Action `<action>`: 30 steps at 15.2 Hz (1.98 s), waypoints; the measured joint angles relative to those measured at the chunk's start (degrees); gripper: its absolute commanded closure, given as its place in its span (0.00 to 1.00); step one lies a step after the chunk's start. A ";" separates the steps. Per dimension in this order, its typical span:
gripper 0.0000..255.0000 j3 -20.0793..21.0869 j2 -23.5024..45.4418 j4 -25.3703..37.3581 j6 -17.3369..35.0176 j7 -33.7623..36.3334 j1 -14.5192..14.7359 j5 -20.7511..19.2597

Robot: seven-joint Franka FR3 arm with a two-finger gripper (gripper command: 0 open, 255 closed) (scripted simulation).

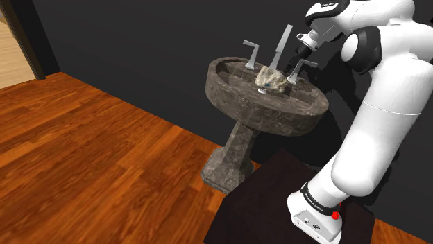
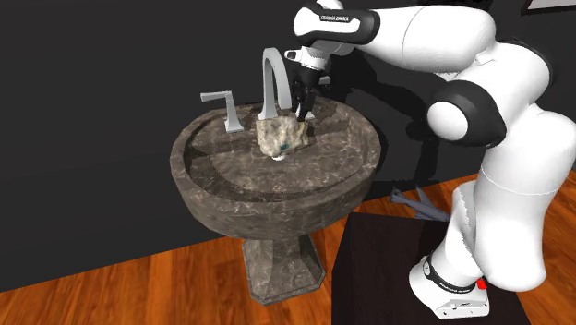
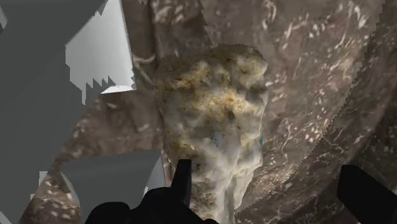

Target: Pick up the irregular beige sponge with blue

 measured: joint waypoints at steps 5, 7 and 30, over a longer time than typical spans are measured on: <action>0.00 2.38 7.87 6.04 -2.64 -5.00 -5.95 6.67; 0.00 2.54 8.10 4.83 -1.47 -5.70 -5.78 6.99; 1.00 2.36 7.75 7.71 -4.17 -4.27 -6.29 6.54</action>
